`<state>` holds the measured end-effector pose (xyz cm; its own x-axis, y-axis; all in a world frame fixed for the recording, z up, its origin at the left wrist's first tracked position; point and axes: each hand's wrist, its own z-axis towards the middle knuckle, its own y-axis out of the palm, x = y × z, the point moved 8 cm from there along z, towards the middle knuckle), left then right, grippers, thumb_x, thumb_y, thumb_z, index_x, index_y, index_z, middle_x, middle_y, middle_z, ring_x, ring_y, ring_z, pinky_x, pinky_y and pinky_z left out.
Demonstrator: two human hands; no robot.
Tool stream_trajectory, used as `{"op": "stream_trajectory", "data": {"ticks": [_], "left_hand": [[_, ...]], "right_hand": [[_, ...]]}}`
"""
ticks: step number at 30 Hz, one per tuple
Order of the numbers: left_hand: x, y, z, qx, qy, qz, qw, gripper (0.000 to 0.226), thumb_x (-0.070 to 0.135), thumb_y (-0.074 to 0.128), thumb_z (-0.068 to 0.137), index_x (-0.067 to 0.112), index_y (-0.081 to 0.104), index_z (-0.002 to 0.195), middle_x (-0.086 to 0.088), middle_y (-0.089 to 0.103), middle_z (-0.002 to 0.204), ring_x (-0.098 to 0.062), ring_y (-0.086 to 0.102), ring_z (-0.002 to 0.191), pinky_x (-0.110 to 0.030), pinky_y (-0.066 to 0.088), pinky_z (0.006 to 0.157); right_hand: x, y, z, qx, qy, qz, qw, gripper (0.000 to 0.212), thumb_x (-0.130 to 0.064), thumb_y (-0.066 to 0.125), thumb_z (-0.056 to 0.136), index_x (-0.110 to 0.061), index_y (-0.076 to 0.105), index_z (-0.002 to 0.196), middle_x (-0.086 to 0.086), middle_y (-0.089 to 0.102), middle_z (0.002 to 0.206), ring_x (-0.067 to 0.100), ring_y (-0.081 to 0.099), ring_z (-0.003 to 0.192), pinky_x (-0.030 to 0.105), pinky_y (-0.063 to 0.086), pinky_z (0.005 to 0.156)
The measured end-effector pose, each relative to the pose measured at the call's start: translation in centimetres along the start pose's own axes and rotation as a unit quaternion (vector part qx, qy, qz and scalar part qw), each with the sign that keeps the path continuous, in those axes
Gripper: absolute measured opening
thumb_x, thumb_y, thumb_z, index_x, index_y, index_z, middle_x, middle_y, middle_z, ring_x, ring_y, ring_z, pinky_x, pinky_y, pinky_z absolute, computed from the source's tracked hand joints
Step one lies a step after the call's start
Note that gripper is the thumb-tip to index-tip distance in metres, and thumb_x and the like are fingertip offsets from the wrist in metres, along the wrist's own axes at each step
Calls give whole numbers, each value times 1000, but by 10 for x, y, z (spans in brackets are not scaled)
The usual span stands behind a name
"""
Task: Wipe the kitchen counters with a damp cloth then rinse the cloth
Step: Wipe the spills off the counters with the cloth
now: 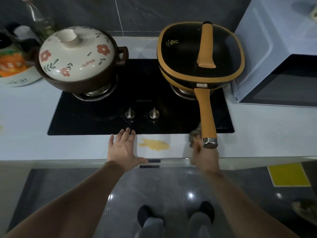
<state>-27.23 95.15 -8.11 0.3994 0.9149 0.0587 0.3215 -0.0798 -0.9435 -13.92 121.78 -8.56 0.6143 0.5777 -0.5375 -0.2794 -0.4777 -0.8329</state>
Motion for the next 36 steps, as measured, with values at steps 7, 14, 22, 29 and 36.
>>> {"op": "stream_trajectory", "data": {"ticks": [7, 14, 22, 29, 36], "left_hand": [[-3, 3, 2, 4, 4, 1, 1000, 125, 84, 61, 64, 20, 7, 157, 0, 9, 165, -20, 2, 152, -46, 6, 123], [-2, -1, 4, 0, 13, -12, 1000, 126, 83, 65, 62, 19, 11, 157, -1, 12, 164, -21, 5, 151, -46, 6, 123], [-2, -2, 7, 3, 15, -8, 1000, 129, 83, 68, 57, 20, 15, 156, -1, 16, 163, -20, 8, 151, -47, 3, 123], [-1, -3, 3, -30, 0, -19, 999, 127, 76, 71, 62, 21, 8, 157, 0, 7, 165, -19, 0, 152, -51, -2, 123], [-1, -2, 4, -55, -5, -37, 998, 113, 50, 78, 75, 20, 6, 157, 1, 3, 165, -19, -2, 152, -47, 2, 124]], "right_hand": [[-13, 12, 0, 22, 61, -6, 998, 21, -12, 50, 93, -5, 56, 112, 14, 58, 111, 25, 58, 97, 13, 40, 66], [-42, 11, -5, 30, -41, 44, 998, 20, -17, 49, 99, -11, 58, 115, 0, 51, 96, 6, 57, 78, 21, 53, 75], [-51, 42, -8, 22, -59, -31, 998, 20, -5, 53, 90, 1, 66, 103, 20, 58, 109, 29, 60, 89, 28, 50, 83], [-59, 36, -9, -3, -103, -34, 994, 22, -27, 40, 102, -15, 57, 111, -6, 43, 97, 8, 56, 77, 15, 53, 72], [-54, 36, -6, 29, -9, 0, 1000, 25, -13, 49, 97, -1, 67, 108, 17, 58, 109, 31, 61, 94, 32, 48, 86]]}}
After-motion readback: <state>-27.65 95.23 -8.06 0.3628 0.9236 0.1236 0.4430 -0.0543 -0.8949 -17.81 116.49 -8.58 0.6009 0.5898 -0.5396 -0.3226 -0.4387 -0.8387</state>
